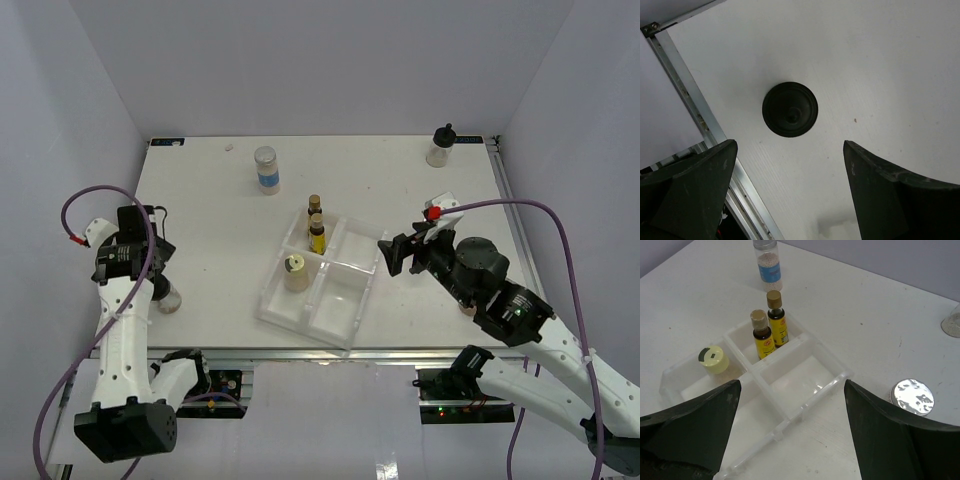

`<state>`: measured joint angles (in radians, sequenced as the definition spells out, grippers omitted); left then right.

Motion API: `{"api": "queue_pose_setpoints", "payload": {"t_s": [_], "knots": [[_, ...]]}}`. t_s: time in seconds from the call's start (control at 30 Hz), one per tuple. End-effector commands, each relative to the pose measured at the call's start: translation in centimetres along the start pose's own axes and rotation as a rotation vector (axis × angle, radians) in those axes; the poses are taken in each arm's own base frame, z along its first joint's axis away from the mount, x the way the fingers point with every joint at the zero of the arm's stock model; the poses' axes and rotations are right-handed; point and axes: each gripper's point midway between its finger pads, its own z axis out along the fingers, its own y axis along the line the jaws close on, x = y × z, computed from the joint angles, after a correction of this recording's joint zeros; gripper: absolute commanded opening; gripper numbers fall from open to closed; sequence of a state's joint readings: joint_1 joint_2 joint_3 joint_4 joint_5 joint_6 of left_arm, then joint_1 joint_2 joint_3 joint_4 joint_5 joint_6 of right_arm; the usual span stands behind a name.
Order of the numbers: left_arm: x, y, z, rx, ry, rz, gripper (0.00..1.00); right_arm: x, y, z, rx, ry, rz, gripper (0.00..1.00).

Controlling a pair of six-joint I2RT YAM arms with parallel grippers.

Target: Organize the condiment bottles

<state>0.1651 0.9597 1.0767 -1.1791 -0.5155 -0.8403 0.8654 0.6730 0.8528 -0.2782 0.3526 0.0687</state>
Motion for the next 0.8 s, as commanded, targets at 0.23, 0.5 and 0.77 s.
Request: {"api": "queue_pose_setpoints", "payload": {"t_s": [0.23, 0.5, 0.77], "knots": [[1.5, -0.4, 3.4, 0.080, 0.089, -0.010, 0.98, -1.2, -0.5, -0.2, 0.021, -0.065, 0.001, 0.91], [1.9, -0.6, 5.0, 0.054, 0.122, -0.010, 0.98, -0.9, -0.3, 0.1, 0.019, -0.055, 0.000, 0.91], [2.2, -0.2, 6.2, 0.024, 0.149, -0.025, 0.98, -0.9, -0.4, 0.3, 0.023, -0.056, -0.001, 0.91]]}}
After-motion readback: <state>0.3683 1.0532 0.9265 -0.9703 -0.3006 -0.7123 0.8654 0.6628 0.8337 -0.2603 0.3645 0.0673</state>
